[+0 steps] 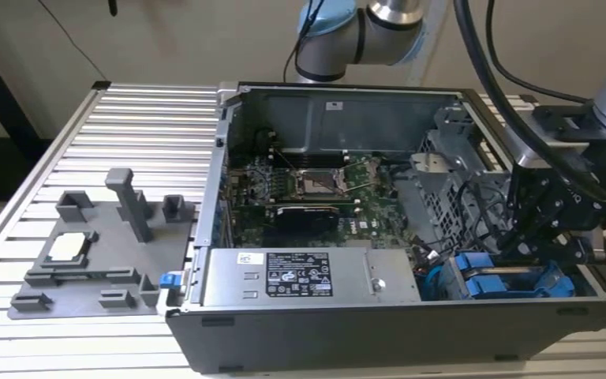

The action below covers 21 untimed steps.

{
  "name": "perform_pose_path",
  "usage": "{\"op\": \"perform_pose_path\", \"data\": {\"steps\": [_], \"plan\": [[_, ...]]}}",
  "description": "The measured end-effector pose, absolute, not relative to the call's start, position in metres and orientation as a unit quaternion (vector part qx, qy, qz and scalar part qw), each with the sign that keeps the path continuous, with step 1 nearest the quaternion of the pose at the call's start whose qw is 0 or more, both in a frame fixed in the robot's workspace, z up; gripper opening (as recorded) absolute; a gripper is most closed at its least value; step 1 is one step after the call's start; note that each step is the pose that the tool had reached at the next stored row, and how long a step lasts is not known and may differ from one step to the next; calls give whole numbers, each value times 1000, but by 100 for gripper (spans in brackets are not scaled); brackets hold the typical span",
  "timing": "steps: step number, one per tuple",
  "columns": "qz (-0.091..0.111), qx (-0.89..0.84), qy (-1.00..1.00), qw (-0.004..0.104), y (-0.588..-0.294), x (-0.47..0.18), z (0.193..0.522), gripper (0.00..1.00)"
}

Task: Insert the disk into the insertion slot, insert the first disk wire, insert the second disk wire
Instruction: 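Insert the second disk wire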

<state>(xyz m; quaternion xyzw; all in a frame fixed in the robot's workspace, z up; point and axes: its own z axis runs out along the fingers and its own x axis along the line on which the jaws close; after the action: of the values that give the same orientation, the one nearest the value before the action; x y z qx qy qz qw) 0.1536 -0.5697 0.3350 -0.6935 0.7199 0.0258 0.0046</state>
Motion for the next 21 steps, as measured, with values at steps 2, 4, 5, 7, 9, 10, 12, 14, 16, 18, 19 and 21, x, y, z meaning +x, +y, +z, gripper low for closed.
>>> {"op": "perform_pose_path", "data": {"steps": [2, 4, 5, 7, 9, 10, 12, 14, 16, 18, 19, 21], "plan": [[26, -694, 720, 5, -570, 154, 334, 16], [26, -694, 720, 5, -570, 154, 334, 16], [26, -694, 720, 5, -570, 154, 334, 16], [27, -694, 720, 6, -569, 154, 333, 17], [27, -694, 720, 5, -570, 154, 333, 23], [26, -694, 720, 5, -570, 154, 334, 23], [27, -694, 720, 4, -570, 154, 336, 23], [27, -693, 720, 4, -570, 154, 339, 23], [27, -694, 720, 4, -570, 154, 340, 23], [27, -694, 720, 4, -570, 154, 340, 23], [27, -694, 720, 3, -570, 154, 341, 23], [27, -694, 720, 3, -570, 154, 347, 23]]}}
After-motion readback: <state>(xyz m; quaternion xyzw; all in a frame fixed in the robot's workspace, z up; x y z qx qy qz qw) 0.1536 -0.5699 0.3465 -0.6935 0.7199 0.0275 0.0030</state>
